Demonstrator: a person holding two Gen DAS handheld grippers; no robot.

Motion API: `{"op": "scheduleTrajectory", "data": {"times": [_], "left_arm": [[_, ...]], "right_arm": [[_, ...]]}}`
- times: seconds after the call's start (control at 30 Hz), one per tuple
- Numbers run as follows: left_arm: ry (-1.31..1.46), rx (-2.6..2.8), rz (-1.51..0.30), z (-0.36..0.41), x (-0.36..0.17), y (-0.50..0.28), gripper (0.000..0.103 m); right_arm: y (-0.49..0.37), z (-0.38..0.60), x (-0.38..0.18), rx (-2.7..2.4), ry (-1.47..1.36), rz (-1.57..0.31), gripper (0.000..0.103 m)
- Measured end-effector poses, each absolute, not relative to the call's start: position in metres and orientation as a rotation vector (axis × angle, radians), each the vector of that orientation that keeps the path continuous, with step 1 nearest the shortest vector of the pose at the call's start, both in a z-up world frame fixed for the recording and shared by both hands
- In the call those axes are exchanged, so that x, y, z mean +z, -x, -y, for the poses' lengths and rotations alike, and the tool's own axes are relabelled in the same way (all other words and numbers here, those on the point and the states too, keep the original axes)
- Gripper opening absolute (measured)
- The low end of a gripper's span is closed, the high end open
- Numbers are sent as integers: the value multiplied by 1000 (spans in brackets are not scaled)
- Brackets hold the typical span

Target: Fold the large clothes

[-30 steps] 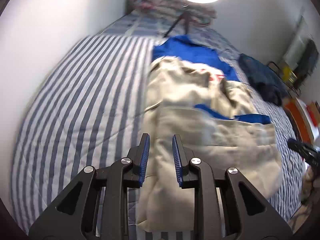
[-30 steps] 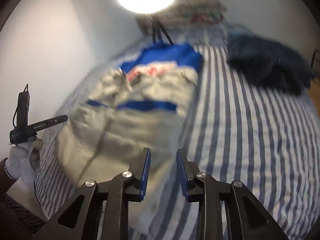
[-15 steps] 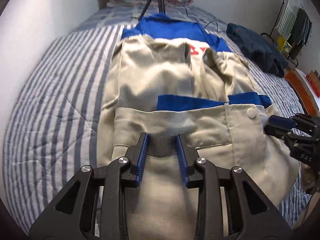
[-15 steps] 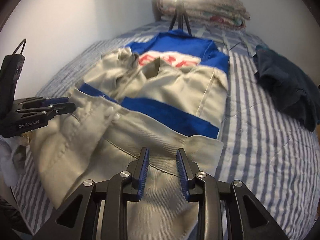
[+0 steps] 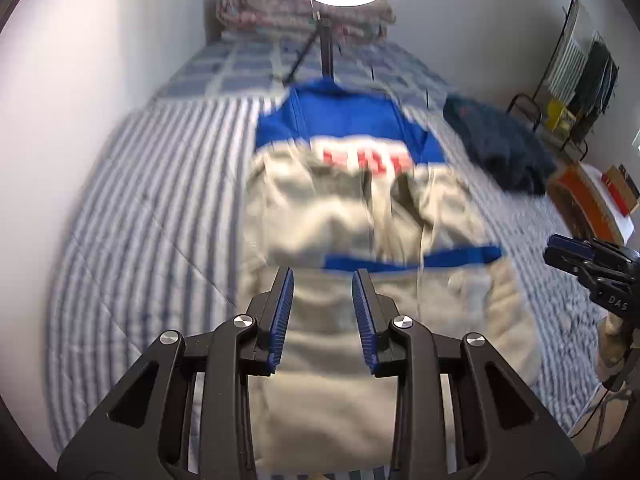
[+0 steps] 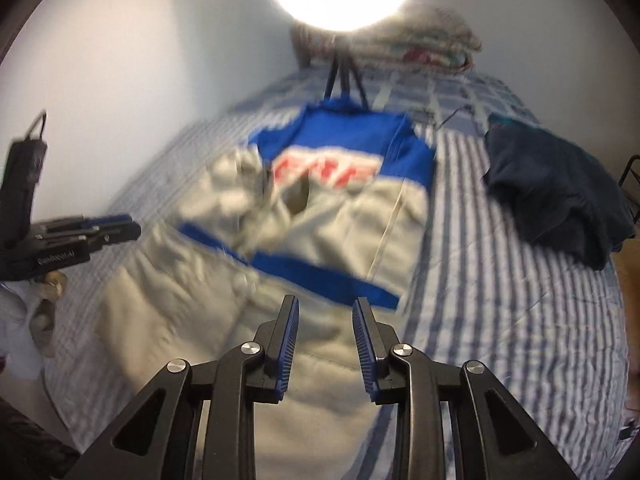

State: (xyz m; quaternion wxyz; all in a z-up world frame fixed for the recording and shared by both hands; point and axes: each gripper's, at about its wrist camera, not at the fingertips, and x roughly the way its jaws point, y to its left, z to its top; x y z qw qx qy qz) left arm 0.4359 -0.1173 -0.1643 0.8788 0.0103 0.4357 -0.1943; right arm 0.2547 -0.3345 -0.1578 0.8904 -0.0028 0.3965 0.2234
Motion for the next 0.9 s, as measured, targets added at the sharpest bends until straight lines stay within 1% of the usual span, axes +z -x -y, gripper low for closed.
{"op": "scheduleTrajectory", "data": {"times": [0.03,0.07,0.1,0.17,0.23,0.3,0.37,0.5,0.63,0.7,0.87,0.9], "left_arm": [[-23,-404,-899,116,-157,-438,31],[-21,-405,-889,113,-148,-444,34],[-16,-408,-876,111,-137,-451,39],[-7,-407,-849,106,-118,-465,45],[-3,-417,-823,105,-98,-484,47],[-6,-427,-809,107,-85,-503,49],[-20,-434,-790,111,-76,-525,49],[-58,-458,-765,123,-78,-577,49],[-55,-472,-833,128,-113,-639,49],[-63,-457,-852,130,-131,-661,49],[-6,-466,-907,135,-173,-709,49],[0,-467,-920,137,-182,-719,49]], "right_arm": [[-256,338,-147,469,4,-806,28],[-258,342,-136,471,5,-791,29],[-261,343,-127,471,9,-779,29],[-273,348,-107,460,18,-750,31],[-289,352,-91,453,21,-731,34],[-306,357,-79,447,22,-717,49],[-329,362,-70,439,15,-706,55],[-376,371,-67,435,-10,-696,55],[-426,372,-87,459,-30,-713,53],[-453,368,-103,461,-11,-739,48],[-507,357,-145,472,-9,-796,45],[-515,357,-152,474,-9,-805,42]]}}
